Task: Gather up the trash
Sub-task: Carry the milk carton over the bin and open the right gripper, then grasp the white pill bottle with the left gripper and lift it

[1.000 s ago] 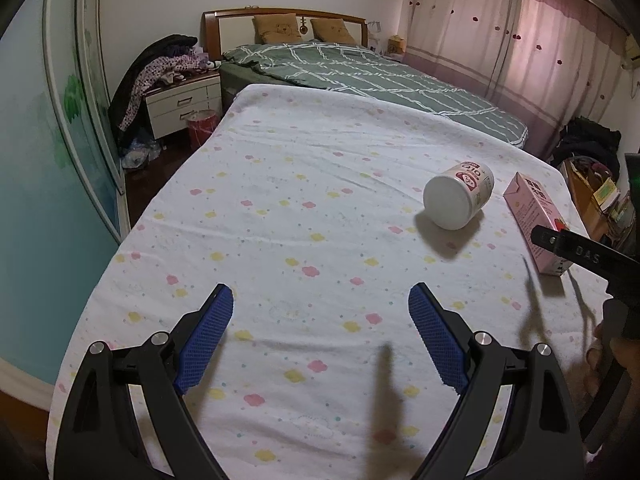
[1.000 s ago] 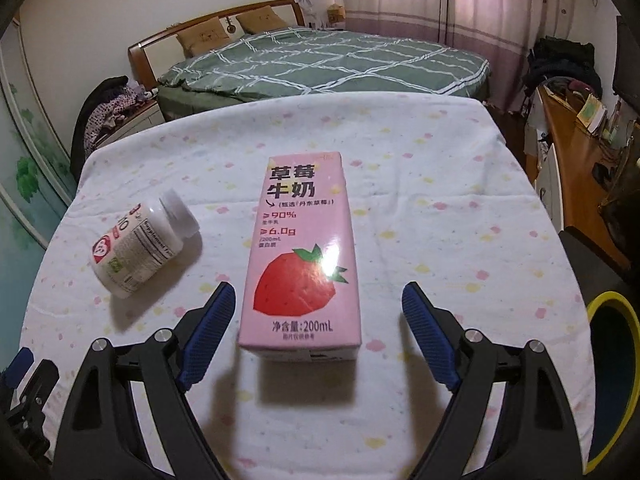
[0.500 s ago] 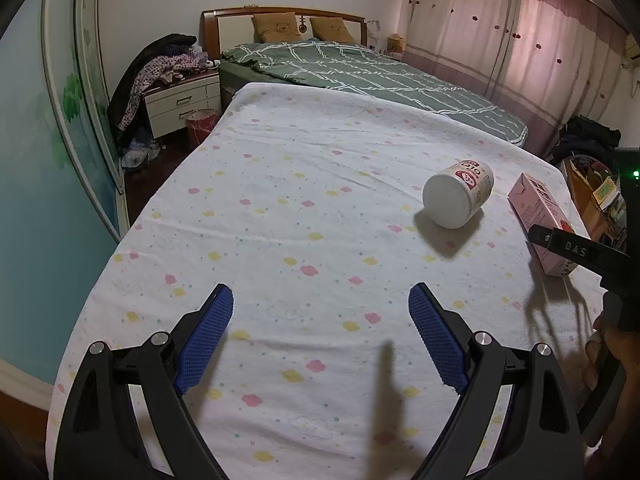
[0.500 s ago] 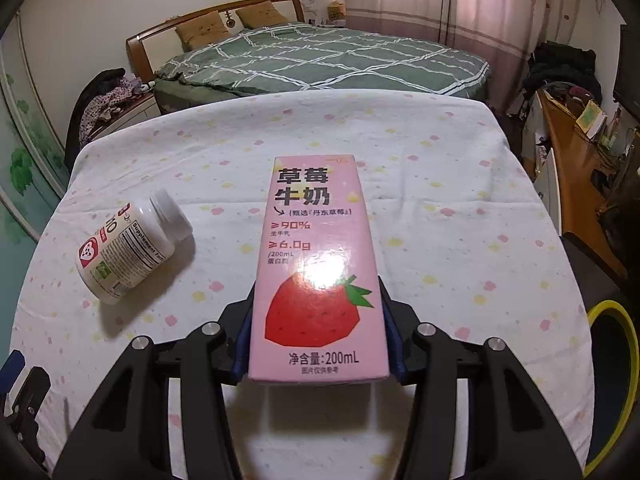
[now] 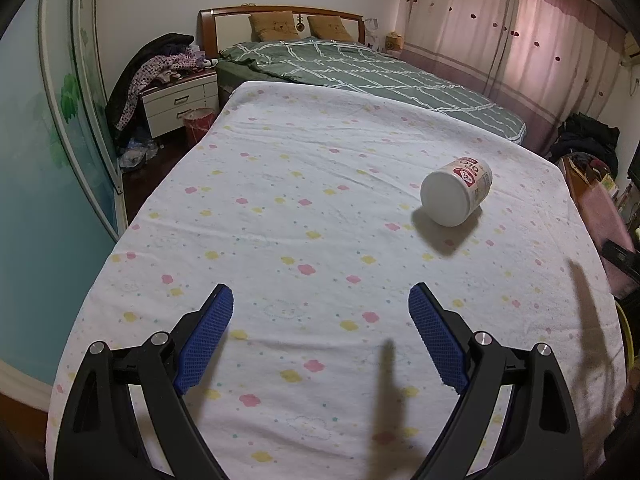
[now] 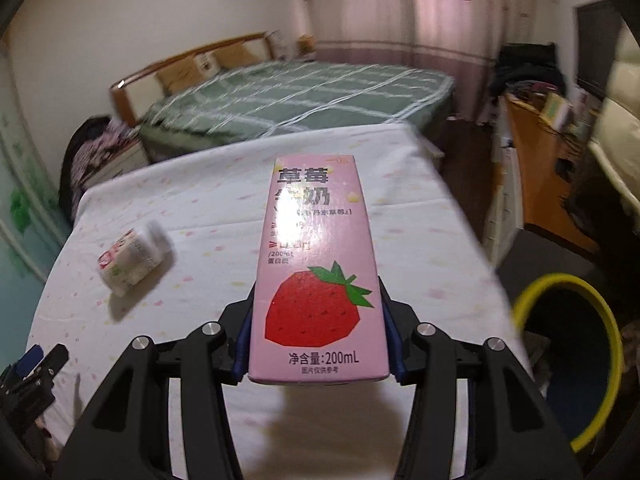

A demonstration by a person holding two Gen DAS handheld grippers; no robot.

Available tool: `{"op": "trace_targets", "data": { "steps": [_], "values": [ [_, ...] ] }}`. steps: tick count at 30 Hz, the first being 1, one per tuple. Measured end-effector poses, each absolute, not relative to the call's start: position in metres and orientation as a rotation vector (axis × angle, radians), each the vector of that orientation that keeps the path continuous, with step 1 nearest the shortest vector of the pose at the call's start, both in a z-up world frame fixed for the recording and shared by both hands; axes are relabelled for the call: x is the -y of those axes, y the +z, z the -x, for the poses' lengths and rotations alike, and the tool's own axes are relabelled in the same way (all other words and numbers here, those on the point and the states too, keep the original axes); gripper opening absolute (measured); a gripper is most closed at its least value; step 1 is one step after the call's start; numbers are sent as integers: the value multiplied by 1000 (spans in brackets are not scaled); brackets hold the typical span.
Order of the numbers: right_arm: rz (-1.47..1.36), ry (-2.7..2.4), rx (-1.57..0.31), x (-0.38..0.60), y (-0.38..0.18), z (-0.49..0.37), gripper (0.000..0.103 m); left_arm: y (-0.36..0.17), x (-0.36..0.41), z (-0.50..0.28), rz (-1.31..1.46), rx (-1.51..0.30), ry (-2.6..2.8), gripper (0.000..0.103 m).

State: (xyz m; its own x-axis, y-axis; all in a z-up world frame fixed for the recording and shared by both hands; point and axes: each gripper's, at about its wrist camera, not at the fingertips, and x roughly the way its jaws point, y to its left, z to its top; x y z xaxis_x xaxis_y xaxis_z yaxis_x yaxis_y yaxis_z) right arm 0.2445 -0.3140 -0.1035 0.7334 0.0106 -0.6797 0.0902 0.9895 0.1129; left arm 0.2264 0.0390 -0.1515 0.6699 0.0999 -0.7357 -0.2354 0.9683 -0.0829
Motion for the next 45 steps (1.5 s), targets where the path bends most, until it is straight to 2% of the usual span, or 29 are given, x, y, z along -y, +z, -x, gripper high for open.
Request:
{"op": "trace_targets", "data": {
  "steps": [10, 16, 22, 30, 45],
  "values": [
    [-265, -336, -741, 438, -124, -187, 49, -148, -30, -226, 126, -804, 187, 88],
    [-315, -443, -757, 479, -138, -170, 49, -145, -21, -224, 113, -821, 143, 88],
    [-356, -473, -762, 493, -147, -166, 50, -130, -12, -222, 85, -799, 119, 88],
    [-341, -476, -750, 491, -145, -165, 60, -121, 3, -231, 44, -803, 75, 88],
    [-345, -464, -751, 491, -146, -166, 63, -122, 36, -293, -30, -864, -79, 88]
  ]
}}
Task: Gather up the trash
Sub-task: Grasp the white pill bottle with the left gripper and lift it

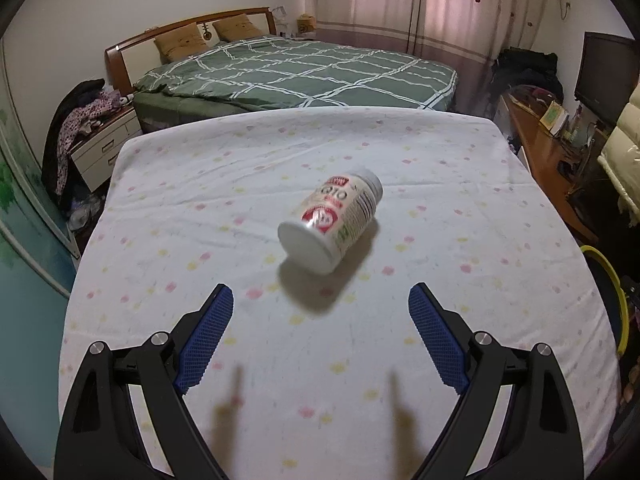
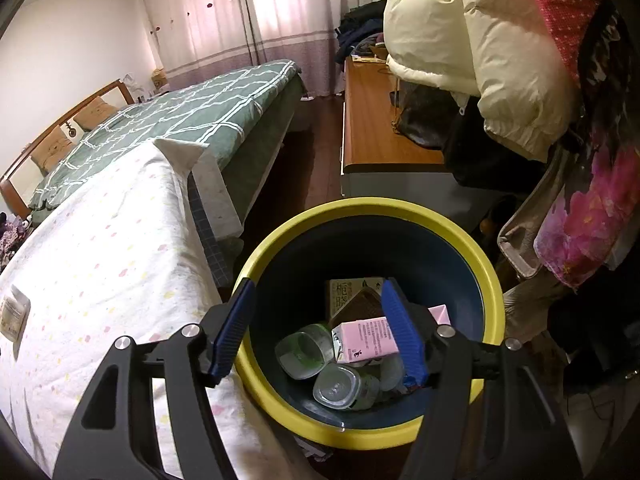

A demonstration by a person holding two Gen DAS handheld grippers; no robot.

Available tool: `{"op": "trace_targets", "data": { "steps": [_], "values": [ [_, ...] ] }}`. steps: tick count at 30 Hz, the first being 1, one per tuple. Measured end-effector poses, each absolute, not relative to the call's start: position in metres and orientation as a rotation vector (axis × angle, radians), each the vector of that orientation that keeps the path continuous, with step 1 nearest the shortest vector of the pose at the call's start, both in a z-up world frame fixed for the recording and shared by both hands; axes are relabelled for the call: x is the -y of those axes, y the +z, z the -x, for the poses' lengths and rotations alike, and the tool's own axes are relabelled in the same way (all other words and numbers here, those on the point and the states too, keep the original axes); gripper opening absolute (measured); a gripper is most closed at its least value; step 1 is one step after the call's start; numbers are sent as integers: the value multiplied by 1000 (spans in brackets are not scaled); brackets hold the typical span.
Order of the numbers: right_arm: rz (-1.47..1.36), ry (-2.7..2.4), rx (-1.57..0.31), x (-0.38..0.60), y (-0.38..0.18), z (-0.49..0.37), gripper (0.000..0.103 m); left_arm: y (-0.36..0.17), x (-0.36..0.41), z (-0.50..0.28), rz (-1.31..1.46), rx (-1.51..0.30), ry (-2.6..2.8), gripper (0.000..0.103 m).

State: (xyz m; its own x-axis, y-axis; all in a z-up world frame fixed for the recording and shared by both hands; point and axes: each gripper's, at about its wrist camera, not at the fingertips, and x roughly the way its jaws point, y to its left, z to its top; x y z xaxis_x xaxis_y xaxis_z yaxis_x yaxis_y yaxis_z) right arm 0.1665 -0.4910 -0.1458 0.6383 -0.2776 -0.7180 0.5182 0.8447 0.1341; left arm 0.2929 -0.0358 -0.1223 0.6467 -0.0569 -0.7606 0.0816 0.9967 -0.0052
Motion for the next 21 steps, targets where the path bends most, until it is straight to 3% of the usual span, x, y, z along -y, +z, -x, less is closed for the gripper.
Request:
{"op": "trace_targets", "data": {
  "steps": [15, 21],
  "values": [
    [-357, -449, -759, 491, -147, -169, 63, -138, 45, -368, -109, -911, -104, 87],
    [-360, -447, -760, 491, -147, -169, 63, -150, 46, -388, -110, -968, -132, 74]
  ]
}}
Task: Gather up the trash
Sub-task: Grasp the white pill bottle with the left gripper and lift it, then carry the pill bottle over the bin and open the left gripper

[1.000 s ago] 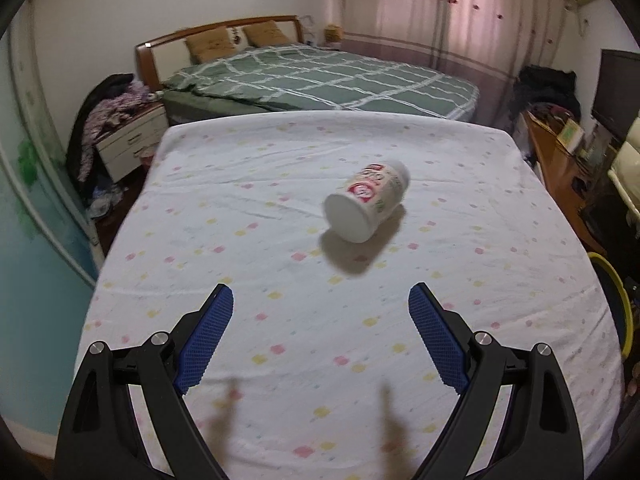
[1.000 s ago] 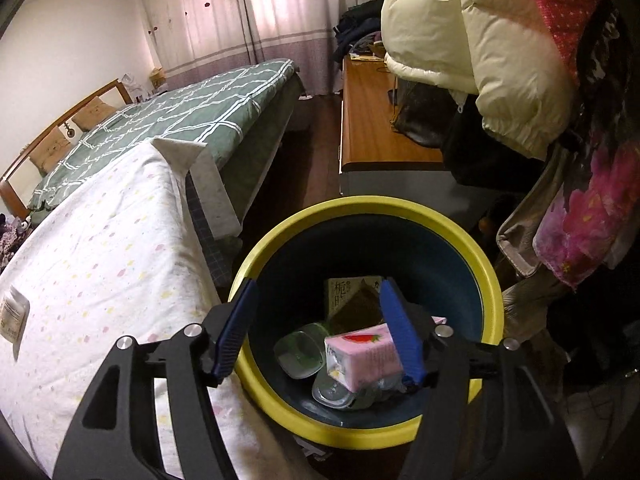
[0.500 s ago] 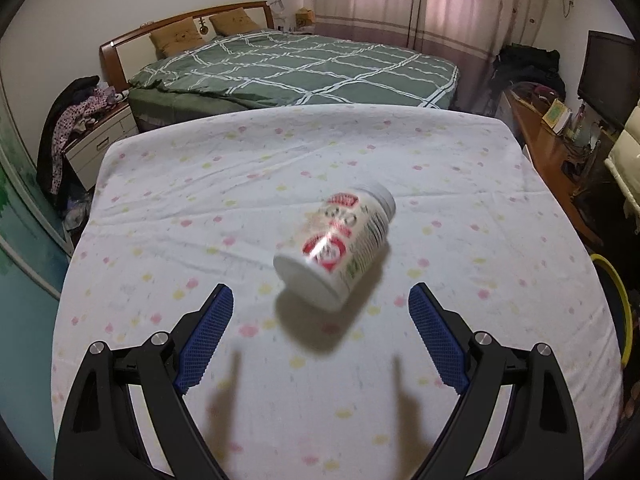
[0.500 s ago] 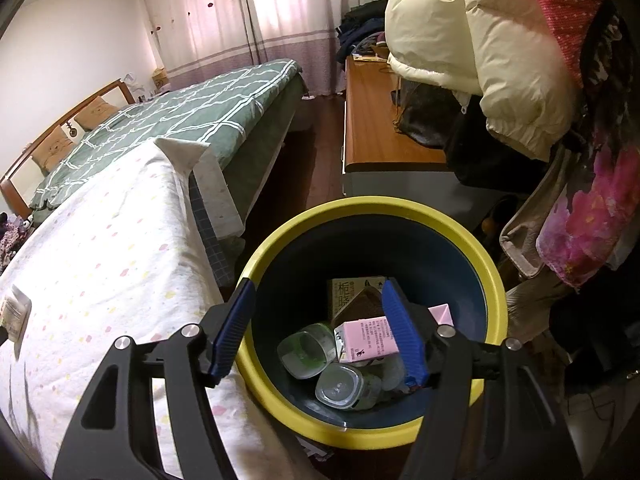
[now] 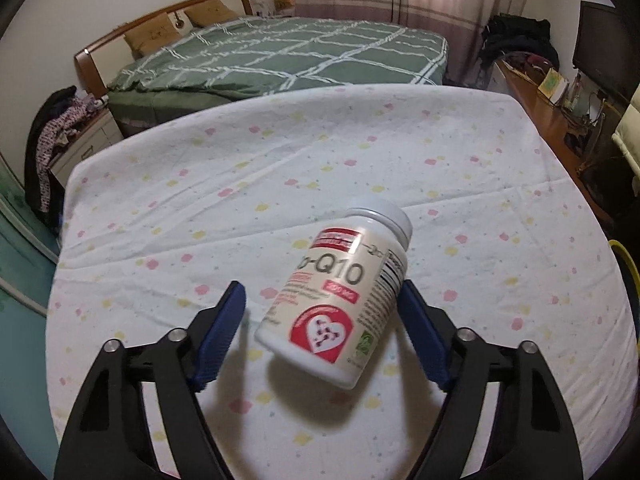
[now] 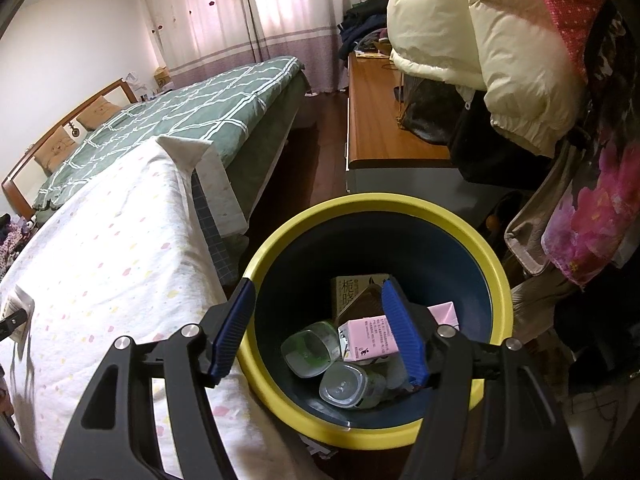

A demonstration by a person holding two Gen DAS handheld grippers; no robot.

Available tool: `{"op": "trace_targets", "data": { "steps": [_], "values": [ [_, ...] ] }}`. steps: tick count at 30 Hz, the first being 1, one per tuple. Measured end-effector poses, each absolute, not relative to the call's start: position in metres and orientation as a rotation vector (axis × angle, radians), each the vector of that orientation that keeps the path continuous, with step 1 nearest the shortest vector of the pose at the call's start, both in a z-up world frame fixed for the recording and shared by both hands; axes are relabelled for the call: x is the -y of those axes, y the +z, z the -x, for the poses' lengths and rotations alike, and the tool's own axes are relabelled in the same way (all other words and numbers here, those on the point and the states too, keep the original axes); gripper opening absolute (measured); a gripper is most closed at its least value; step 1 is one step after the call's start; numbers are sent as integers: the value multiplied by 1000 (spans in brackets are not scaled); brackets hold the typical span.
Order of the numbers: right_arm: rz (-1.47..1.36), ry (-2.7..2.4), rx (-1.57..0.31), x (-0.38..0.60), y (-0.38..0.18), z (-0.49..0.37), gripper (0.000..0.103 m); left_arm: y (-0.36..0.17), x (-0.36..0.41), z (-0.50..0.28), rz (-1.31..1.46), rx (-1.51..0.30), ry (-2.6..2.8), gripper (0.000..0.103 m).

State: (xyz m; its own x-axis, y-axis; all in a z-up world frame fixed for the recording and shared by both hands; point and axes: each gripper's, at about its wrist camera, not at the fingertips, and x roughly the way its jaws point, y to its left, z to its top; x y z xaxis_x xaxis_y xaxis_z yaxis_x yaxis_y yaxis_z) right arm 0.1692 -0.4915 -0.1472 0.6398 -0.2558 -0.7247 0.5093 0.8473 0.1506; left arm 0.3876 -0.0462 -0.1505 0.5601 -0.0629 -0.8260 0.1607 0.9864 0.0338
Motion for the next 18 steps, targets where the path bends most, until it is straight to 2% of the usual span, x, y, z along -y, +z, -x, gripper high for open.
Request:
{"op": "trace_targets", "data": {
  "steps": [6, 8, 18],
  "values": [
    [-366, -444, -759, 491, -147, -169, 63, -154, 50, -394, -113, -974, -154, 62],
    [-367, -442, -759, 491, -147, -169, 63, -154, 51, -394, -110, -977, -166, 52],
    [-370, -425, -725, 490, -144, -165, 63, -139, 63, -375, -84, -941, -193, 47]
  ]
}}
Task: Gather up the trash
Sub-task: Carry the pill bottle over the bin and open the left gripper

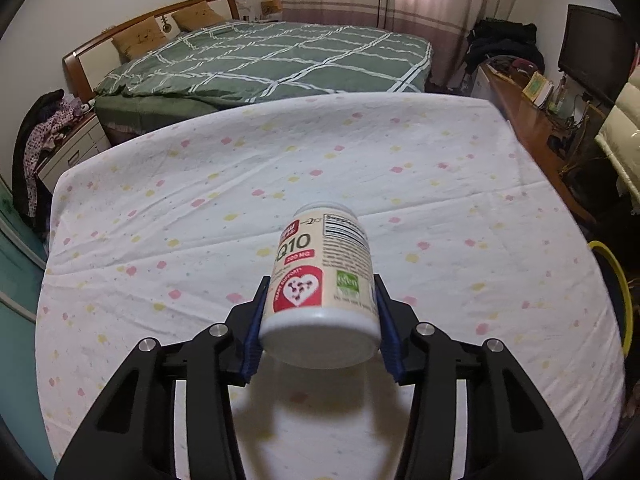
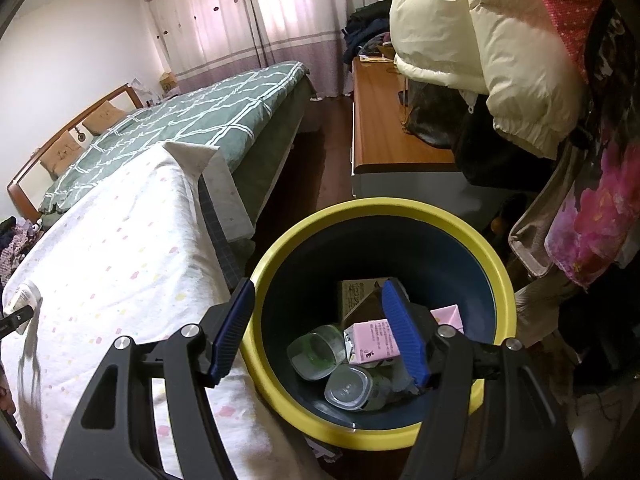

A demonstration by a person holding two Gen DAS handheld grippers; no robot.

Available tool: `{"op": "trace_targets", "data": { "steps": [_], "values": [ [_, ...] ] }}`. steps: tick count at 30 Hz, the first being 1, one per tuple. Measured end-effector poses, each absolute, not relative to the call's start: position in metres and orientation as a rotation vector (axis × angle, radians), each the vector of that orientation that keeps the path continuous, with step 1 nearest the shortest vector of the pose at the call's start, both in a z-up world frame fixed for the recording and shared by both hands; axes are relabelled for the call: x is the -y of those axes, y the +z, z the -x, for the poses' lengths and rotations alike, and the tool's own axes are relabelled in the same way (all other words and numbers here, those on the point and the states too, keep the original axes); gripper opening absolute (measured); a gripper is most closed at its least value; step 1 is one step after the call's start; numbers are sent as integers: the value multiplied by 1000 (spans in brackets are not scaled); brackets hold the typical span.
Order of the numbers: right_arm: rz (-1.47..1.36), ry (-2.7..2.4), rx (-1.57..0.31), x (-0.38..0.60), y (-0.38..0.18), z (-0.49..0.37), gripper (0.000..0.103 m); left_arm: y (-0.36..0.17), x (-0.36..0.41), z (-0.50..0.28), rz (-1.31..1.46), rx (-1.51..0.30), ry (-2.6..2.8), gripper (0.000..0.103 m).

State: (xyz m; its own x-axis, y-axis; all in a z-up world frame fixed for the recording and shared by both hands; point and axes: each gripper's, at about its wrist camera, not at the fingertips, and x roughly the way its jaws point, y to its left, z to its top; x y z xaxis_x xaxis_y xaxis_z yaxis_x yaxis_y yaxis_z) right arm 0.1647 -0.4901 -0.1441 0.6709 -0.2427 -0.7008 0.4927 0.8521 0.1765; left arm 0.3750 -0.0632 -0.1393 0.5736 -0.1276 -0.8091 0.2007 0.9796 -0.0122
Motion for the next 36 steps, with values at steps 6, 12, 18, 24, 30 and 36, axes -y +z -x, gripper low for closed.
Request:
{"op": "trace_targets", "data": {
  "steps": [6, 12, 18, 24, 30, 36],
  "values": [
    [-374, -410, -708, 489, -142, -161, 63, -124, 89, -354, -98, -906, -248, 47],
    [-356, -404, -702, 491, -139, -151, 63, -107, 123, -329, -128, -873, -324, 47],
    [-347, -421, -693, 503, -136, -135, 63, -88, 177, -300, -168, -847, -443, 47],
    [-345, -444, -678, 523, -130, -115, 63, -81, 254, -276, -214, -840, -586, 47],
    [-347, -471, -668, 549, -126, -90, 63, -88, 330, -257, -257, -856, -692, 47],
    [-366, -495, -662, 573, -128, -68, 63, -113, 395, -252, -303, -912, -752, 47]
  ]
}}
